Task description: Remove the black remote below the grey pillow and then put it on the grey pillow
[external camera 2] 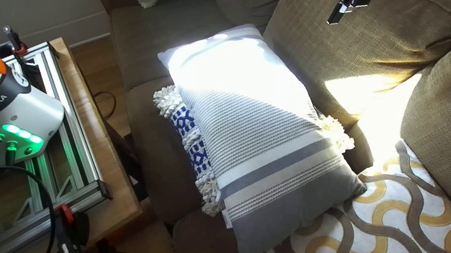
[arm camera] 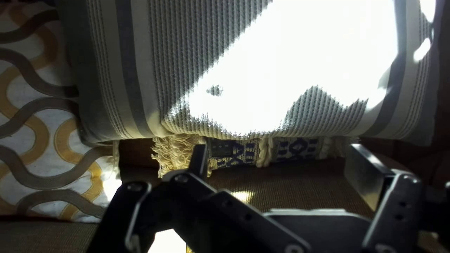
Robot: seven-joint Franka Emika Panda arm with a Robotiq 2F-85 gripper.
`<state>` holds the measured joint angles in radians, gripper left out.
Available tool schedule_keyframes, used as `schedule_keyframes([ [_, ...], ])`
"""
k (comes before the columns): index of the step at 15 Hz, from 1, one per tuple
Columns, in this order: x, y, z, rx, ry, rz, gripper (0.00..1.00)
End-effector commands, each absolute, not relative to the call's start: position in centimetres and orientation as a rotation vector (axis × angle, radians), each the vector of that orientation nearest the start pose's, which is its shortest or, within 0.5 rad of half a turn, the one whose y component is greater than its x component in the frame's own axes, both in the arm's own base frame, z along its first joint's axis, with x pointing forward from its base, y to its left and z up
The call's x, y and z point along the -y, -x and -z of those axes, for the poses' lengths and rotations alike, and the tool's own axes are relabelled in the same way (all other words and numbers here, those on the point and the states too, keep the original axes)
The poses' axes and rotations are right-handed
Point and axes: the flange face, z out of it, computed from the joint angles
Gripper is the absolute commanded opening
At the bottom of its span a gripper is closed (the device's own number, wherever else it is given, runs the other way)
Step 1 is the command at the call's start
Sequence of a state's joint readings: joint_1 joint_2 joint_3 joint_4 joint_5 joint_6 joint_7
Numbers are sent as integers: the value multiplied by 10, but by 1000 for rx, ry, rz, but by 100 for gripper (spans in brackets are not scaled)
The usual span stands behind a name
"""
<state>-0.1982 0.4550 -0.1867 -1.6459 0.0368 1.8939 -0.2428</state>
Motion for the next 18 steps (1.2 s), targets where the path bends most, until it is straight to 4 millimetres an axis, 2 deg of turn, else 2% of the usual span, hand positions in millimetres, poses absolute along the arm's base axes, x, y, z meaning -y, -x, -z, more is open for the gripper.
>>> schedule_keyframes([
  [1,230,-608,-340,-228,3102,-321,100],
  [6,271,-614,-313,-138,3084,-339,100],
  [9,290,-626,-290,-48,3085,-341,100],
  [11,291,-640,-273,29,3064,-317,100],
  [13,282,-659,-254,127,3023,-335,100],
  [15,272,-669,-230,175,2994,-465,100],
  [18,271,-672,-198,138,2965,-597,100],
])
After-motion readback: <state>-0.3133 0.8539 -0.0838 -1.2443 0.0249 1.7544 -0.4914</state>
